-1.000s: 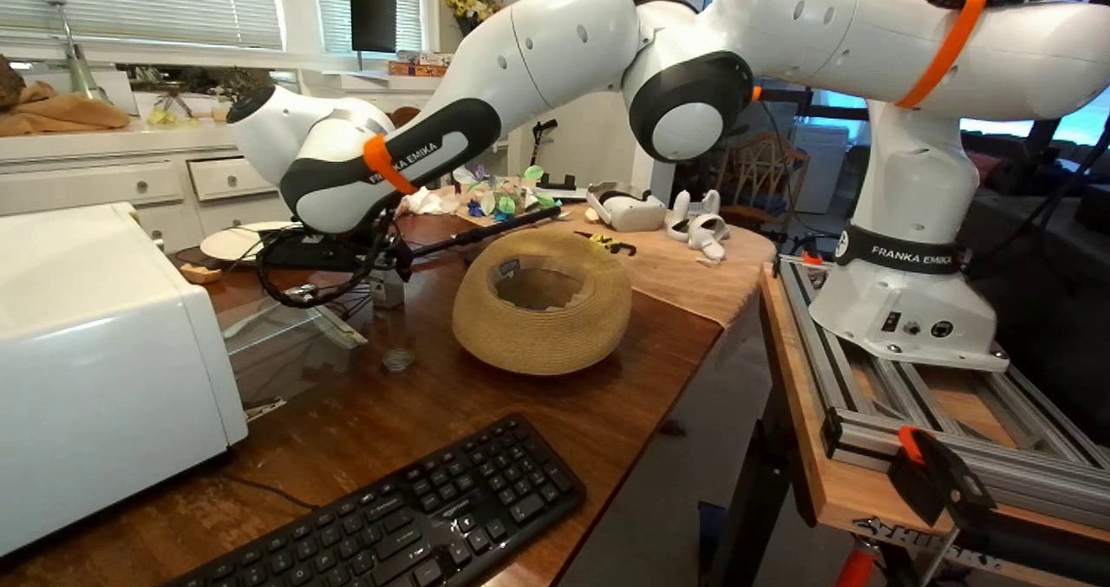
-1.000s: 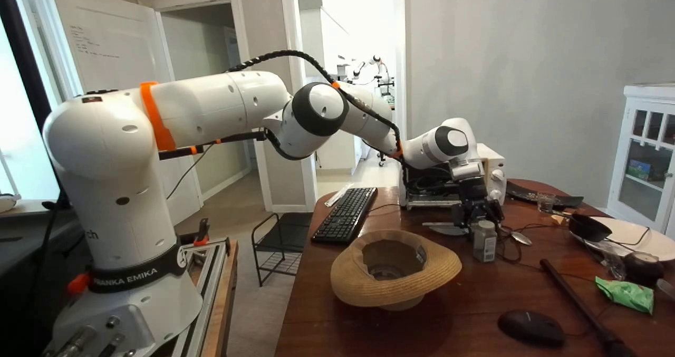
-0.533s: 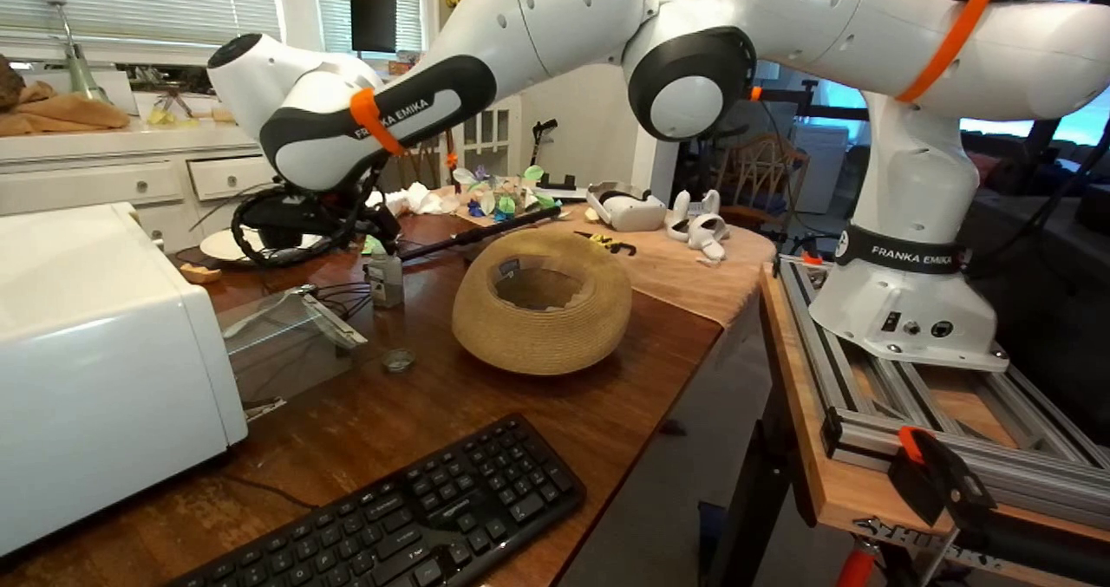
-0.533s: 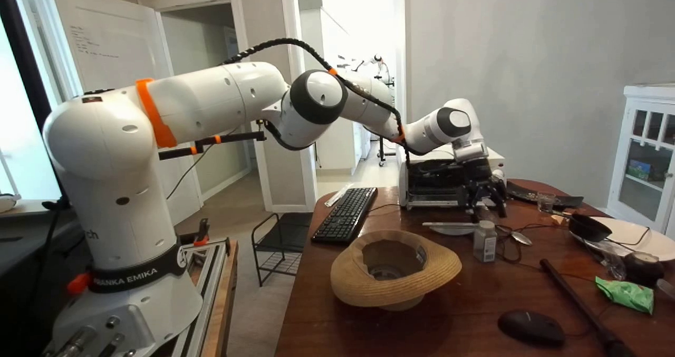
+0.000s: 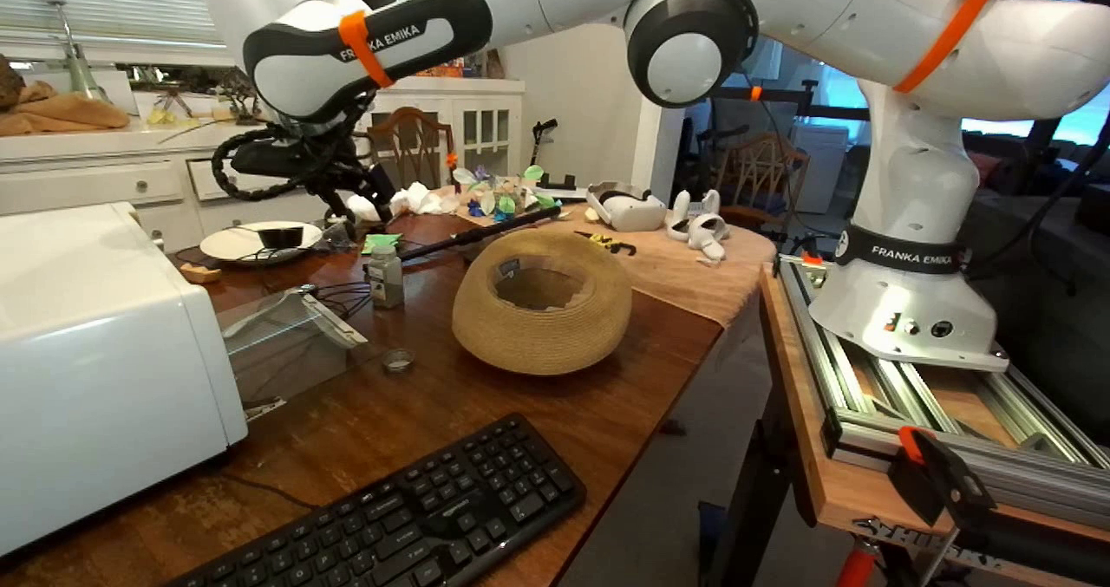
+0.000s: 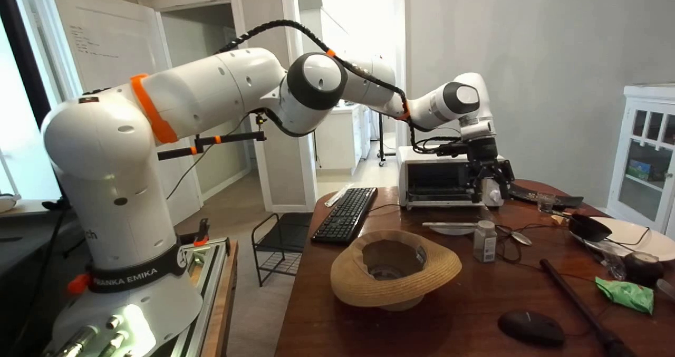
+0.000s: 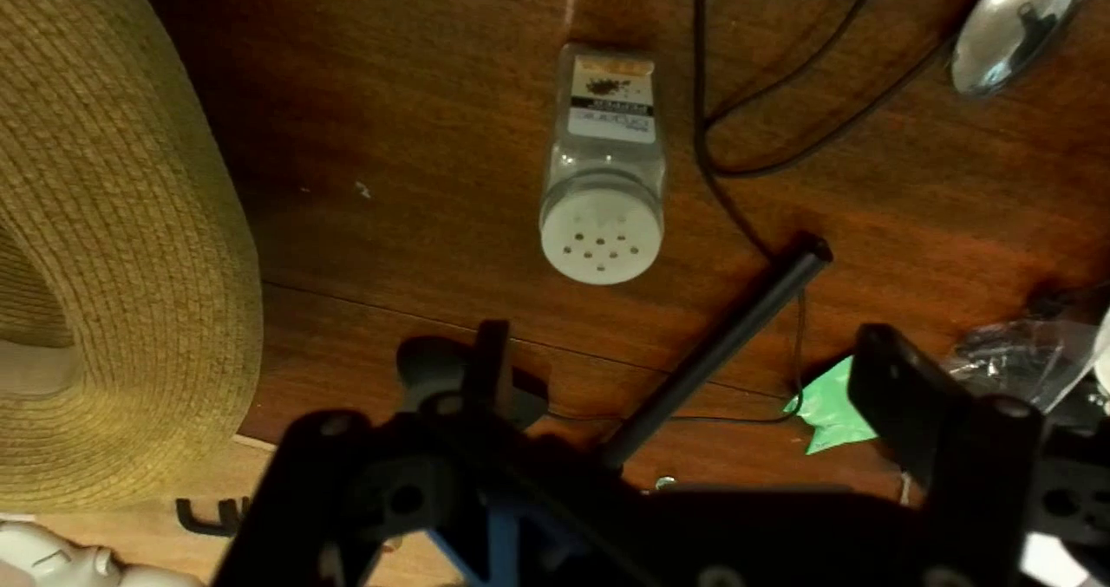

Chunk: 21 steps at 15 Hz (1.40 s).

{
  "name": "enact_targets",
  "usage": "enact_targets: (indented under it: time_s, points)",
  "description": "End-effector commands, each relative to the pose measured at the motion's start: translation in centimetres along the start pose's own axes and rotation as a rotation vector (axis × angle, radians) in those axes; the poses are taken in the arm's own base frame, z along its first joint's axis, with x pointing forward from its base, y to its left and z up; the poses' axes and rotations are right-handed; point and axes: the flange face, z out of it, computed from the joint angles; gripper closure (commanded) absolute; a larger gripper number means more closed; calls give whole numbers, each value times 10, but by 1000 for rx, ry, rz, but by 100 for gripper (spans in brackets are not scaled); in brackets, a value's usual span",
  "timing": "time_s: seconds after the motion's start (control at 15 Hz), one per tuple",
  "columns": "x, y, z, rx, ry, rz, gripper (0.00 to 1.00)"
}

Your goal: Remove the bottle from the top of the oven grill

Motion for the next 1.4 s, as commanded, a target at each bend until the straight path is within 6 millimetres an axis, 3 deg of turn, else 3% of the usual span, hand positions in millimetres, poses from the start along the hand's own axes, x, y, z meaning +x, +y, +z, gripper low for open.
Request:
enact_targets:
  time_s: [0.0,0.67,0.87,1.07,1.2,1.27,1.33]
  points:
    - [16,-1,-14,-13,-87,-38,0]
    - [69,-7,-57,101,-170,-504,0]
    - [92,-11,-50,144,-208,-644,0]
    - [119,-14,-30,162,-259,-772,0]
    - [130,-13,-16,130,-311,-793,0]
    - [125,-16,-24,140,-244,-757,0]
    - [132,-16,-20,137,-250,-756,0]
